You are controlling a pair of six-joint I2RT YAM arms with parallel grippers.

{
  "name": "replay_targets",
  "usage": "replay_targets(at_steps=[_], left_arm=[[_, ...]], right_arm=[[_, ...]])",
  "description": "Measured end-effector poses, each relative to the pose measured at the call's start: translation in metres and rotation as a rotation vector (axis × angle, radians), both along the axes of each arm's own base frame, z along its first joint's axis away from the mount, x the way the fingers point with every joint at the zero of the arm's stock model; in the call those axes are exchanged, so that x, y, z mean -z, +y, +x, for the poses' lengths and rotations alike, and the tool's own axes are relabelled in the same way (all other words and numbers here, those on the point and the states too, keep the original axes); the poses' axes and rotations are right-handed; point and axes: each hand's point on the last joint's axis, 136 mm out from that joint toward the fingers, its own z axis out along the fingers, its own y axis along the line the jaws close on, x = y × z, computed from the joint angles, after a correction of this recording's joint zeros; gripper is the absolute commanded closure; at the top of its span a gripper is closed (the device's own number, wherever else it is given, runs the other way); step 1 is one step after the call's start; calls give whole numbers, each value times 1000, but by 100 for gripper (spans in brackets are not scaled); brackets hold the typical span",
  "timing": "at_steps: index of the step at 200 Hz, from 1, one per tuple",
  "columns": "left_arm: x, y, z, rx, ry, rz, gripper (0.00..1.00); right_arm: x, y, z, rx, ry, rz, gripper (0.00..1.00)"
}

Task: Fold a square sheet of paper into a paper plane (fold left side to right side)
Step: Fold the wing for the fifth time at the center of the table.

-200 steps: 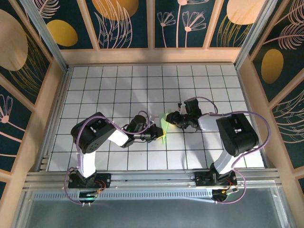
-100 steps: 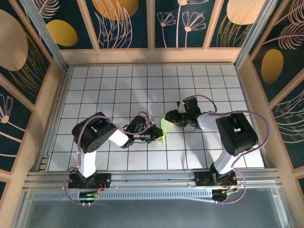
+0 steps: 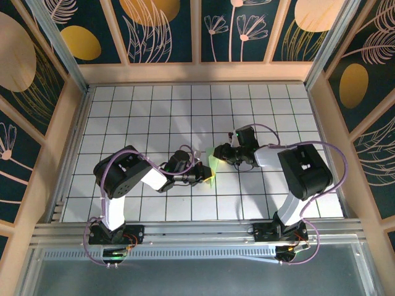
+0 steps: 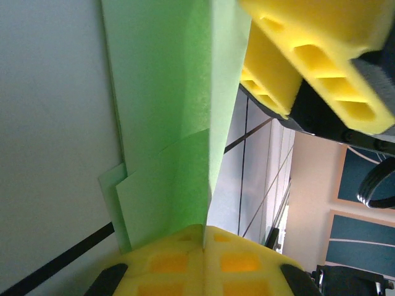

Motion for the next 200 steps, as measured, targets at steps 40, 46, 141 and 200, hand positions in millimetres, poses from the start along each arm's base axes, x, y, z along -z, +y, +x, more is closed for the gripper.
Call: replay_targets(at_steps=[40,46,141,200], left_arm=[[0,0,0,1,-1,0,82],[0,0,0,0,0,0,80],[-17,14,20,-45,-34,-3,54],[-13,11,41,-54,-49,21,62]], right_arm=[[1,0,1,2,2,-5,63],[1,0,1,2,2,-5,63],[2,0,1,2,10,-9,63],[2,0,1,2,10,-9,63]])
